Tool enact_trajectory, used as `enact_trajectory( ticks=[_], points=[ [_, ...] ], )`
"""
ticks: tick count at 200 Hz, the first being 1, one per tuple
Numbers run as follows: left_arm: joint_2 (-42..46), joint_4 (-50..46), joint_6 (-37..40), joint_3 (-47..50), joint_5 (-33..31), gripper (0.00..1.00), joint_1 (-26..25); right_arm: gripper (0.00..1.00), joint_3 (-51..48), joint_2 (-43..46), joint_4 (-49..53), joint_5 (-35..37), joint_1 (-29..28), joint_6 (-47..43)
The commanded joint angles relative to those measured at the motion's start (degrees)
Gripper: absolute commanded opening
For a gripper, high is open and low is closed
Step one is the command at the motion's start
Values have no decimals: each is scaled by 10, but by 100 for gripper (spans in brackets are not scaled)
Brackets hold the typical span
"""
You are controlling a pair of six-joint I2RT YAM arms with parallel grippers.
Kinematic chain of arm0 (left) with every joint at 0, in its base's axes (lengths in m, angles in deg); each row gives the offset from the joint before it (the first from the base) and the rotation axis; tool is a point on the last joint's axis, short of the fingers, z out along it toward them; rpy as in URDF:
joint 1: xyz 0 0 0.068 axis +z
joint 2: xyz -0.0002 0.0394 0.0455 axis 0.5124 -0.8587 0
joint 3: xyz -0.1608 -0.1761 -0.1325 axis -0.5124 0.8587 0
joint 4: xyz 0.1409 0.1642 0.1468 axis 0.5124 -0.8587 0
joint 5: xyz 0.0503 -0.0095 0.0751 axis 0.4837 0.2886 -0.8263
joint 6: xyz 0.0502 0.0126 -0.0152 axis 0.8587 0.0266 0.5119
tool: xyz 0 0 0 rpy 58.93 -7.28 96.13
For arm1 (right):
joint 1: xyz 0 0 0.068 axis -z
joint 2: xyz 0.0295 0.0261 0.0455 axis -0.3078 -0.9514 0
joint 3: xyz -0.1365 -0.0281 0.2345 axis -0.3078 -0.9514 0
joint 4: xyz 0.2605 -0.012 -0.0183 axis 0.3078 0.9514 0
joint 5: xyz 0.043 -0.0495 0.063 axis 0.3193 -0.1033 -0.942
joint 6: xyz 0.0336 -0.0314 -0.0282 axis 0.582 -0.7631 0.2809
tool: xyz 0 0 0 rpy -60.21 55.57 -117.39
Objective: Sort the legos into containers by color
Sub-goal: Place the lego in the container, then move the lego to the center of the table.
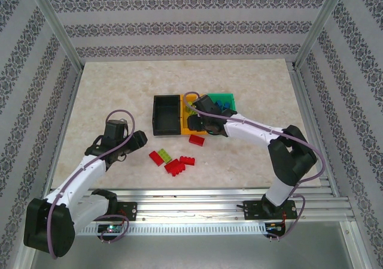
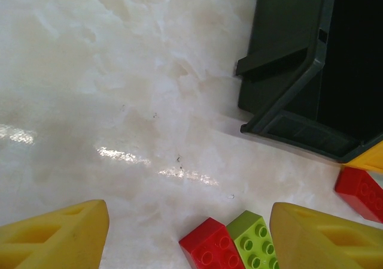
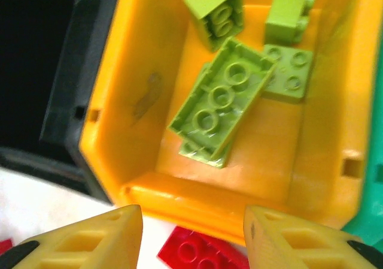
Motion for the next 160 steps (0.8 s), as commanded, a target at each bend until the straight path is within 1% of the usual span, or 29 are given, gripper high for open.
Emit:
enact_trajectory(
  ticks=[1, 39, 60, 74, 89, 127, 160],
  points=[
    [-7, 28, -11, 0, 8, 72, 6, 49, -12, 24, 3, -43, -38, -15],
    [-9, 39, -14, 4, 6, 72, 6, 49, -11, -5, -4, -107, -123, -21],
    [-14, 48, -15, 6, 10, 73, 6, 51, 4, -45, -10, -117, -160, -14],
    [-17, 51, -15, 5, 16, 74, 6, 51, 26, -75, 3, -109, -178, -18],
    [-16, 47, -15, 4, 18, 74, 6, 51, 41, -92, 13, -92, -187, -22],
    [-2, 43, -11, 8, 18, 74, 6, 51, 50, -107, 29, -39, -185, -35],
    [1, 52, -19, 14, 18, 74, 6, 51, 62, -129, 32, -51, -182, -45]
  ],
)
